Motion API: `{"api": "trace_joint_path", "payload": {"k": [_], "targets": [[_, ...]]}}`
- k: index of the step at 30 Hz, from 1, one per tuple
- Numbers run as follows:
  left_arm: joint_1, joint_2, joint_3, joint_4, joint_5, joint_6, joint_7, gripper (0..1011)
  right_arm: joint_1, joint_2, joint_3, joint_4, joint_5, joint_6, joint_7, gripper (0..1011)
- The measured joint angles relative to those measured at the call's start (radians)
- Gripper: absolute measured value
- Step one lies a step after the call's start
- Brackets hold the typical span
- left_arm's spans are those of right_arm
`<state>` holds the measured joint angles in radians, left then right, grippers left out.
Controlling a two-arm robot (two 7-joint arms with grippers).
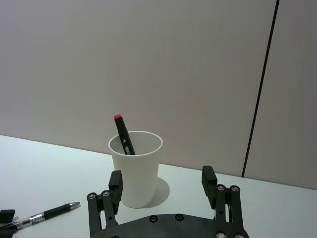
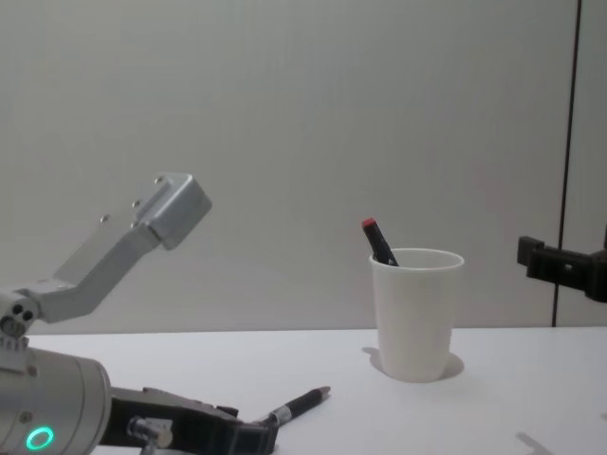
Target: Place the pen into the pen holder.
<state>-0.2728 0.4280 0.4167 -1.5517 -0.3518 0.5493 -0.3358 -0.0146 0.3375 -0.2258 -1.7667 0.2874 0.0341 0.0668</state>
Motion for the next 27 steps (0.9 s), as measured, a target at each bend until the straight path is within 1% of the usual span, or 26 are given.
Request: {"api": "trace_joint_path", "payload": {"k": [4, 6, 7, 9, 11, 14, 16, 27], "targets": [[0.001, 0.002, 0.001, -0.002, 0.000, -0.005, -0.008, 449, 0.000, 0.000, 0.000, 0.000, 0.000, 0.000, 0.000, 1001], [0.002, 0.002, 0.001, -0.003, 0.000, -0.006, -0.010, 406, 0.000, 0.000, 0.000, 0.000, 0.000, 0.000, 0.000, 1001], [0.002, 0.002, 0.001, -0.004, 0.000, -0.007, -0.012, 343, 0.000, 0.000, 0.000, 0.000, 0.000, 0.000, 0.000, 1002], [0.002, 0.003, 0.001, -0.004, 0.000, -0.008, -0.014, 309, 0.000, 0.000, 0.000, 0.000, 0.000, 0.000, 0.000, 1001], [0.002, 0.003, 0.001, -0.005, 0.000, -0.009, -0.016, 224, 0.000, 0.000, 0.000, 0.000, 0.000, 0.000, 0.000, 1001], [0.003, 0.004, 0.001, -0.006, 0.000, -0.012, -0.018, 164, 0.000, 0.000, 0.000, 0.000, 0.000, 0.000, 0.000, 1001], [0.003, 0.004, 0.001, -0.006, 0.000, -0.013, -0.019, 151, 0.000, 0.000, 0.000, 0.000, 0.000, 0.000, 0.000, 1002], [0.004, 0.005, 0.001, -0.008, 0.000, -0.020, -0.023, 150, 0.000, 0.000, 0.000, 0.000, 0.000, 0.000, 0.000, 1002]]}}
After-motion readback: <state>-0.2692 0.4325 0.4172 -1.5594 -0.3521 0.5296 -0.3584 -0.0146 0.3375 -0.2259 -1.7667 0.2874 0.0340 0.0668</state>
